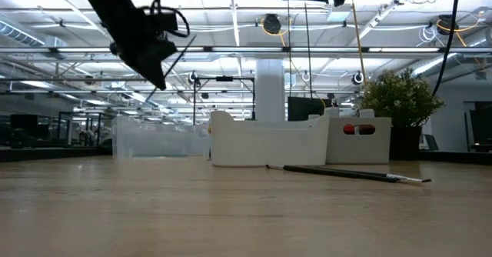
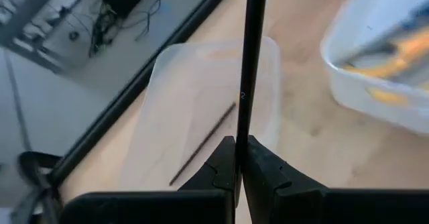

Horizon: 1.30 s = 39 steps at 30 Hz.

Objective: Pick & Place Paint Supplies
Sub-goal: Put the bottom gold paint brush in the transparent bin, then put the right silver paint brush in the transparent bin

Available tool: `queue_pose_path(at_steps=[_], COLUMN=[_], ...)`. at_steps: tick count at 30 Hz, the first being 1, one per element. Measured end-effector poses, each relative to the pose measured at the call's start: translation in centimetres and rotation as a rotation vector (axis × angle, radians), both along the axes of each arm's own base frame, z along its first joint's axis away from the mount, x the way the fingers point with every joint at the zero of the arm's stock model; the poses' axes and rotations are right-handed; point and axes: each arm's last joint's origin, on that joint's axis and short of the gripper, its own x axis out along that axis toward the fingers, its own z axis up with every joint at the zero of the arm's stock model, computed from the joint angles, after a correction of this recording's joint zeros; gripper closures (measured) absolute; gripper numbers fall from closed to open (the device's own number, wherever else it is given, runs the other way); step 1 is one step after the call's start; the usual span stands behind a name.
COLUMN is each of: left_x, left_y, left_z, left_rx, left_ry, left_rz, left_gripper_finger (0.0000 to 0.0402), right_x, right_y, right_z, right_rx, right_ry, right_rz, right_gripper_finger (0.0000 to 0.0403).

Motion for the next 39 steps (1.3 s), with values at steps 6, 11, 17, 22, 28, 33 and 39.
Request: queue_pose_path(at_steps=[6, 11, 17, 22, 28, 33, 39], left_x=[-0.6, -2.0, -2.3, -2.4, -1.6, 0.1, 2.8], left_y=[4.7, 7.0, 7.7, 8.0, 8.2, 7.9, 6.1], left_z=[-2.9, -4.6, -4.8, -4.8, -3.1, -0.2, 2.4], left_rx=[-0.158, -0.266, -0.314, -0.308, -0.329, -0.336, -0.178], left_ry=[0.006, 0.016, 0.002, -0.002, -0.011, -0.124, -0.283], left_rz=[0.002, 0.036, 0.063, 0.065, 0.019, -0.057, -0.304], left_gripper_finger=[0.039, 0.0382, 0.031, 0.0259, 0.0221, 0.0209, 0.021], right_x=[0.6, 1.0, 1.2, 1.3, 1.1, 0.5, -1.0], right_y=[-1.7, -2.6, -3.6, -4.1, -3.1, -1.1, -0.2], right_z=[-0.7, -0.7, -1.0, -1.1, -1.2, -1.6, -4.4], right_rx=[0.031, 0.069, 0.087, 0.114, 0.123, 0.203, 0.277], right_ry=[0.064, 0.075, 0.092, 0.099, 0.114, 0.156, 0.23], right_rz=[0.025, 0.114, 0.1, 0.074, 0.149, 0.269, 0.27], right_gripper_finger=[0.0272, 0.0271, 0.0269, 0.0261, 0.0257, 0.0257, 0.0258])
